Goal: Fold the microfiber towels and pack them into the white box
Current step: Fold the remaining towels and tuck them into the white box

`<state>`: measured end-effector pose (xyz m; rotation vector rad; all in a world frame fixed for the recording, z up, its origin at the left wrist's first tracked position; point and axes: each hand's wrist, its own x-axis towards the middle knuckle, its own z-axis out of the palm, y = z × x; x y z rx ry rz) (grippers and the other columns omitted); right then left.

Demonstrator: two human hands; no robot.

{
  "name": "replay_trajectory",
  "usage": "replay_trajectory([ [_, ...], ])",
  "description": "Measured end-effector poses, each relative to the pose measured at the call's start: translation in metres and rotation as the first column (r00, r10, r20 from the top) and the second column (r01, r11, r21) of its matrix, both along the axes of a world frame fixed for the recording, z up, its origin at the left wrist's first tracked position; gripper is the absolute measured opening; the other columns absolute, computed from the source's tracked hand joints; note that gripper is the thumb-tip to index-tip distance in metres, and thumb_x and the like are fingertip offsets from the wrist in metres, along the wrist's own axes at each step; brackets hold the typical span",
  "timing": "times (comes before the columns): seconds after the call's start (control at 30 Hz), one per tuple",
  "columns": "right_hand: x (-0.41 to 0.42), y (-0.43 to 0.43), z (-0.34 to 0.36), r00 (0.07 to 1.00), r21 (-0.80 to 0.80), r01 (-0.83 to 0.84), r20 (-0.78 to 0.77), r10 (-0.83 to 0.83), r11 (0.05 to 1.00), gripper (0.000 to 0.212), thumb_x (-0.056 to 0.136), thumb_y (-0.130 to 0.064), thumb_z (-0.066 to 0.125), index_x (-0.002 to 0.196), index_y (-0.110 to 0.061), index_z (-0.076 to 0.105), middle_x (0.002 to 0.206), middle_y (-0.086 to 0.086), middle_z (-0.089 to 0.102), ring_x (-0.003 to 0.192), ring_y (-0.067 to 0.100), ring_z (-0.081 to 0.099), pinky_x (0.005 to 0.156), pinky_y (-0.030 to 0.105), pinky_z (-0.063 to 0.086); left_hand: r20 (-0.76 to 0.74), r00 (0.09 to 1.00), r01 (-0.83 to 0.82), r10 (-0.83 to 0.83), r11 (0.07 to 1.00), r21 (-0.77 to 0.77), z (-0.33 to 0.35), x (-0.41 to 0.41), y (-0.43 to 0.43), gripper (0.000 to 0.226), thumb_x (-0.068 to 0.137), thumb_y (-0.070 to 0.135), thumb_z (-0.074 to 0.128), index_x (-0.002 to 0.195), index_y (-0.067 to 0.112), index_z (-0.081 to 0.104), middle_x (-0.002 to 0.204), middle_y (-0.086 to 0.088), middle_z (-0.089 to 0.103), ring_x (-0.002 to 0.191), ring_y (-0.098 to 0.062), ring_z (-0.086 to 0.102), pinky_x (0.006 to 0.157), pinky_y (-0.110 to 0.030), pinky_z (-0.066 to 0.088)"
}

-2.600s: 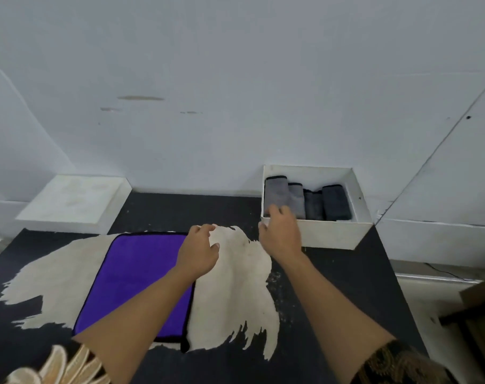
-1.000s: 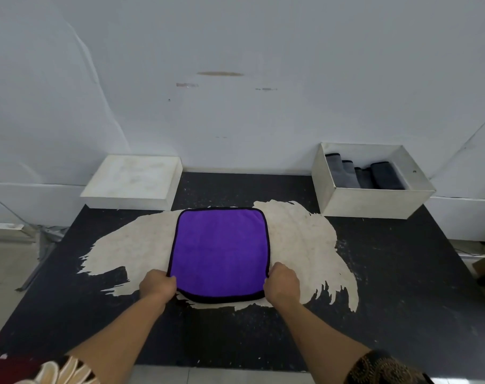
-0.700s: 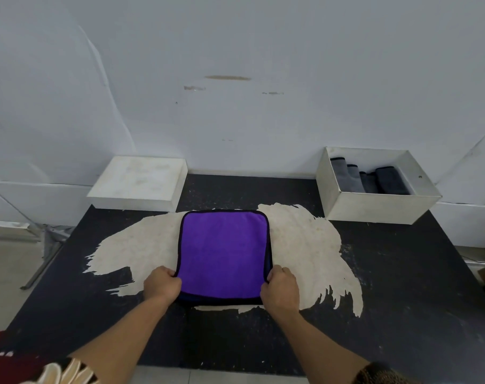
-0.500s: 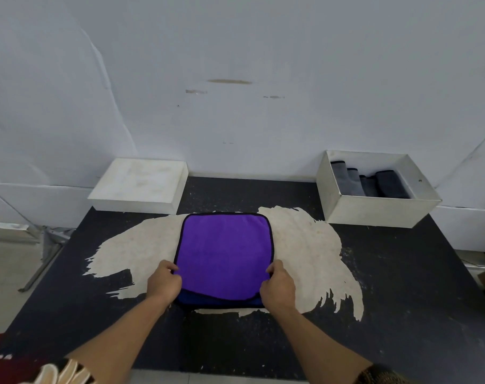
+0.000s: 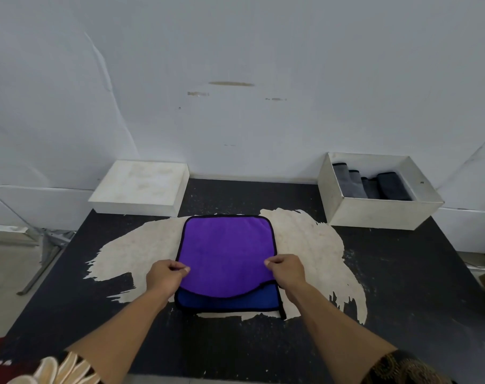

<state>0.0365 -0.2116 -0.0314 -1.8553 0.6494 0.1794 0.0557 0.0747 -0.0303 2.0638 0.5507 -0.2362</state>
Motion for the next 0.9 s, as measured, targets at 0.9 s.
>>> replay_trajectory([
  [0.9, 0.065, -0.022, 0.000, 0.967, 0.290, 0.040, -0.252, 0.036, 0.956, 0.030, 0.091, 0.008, 0.050, 0.103, -0.011, 0.069, 0.109, 0.002, 0.054, 0.102, 0.024, 0.058, 0.089, 0.040, 0.057, -0.198, 0.980, -0.069, 0.031, 0.980, -0.185, 0.011, 0.050, -0.024, 0.045, 0.084, -0.011, 0.045, 0.116, 0.011, 0.068, 0.114, -0.003, 0.053, 0.082, -0.010, 0.051, 0.063, -0.019, 0.043],
])
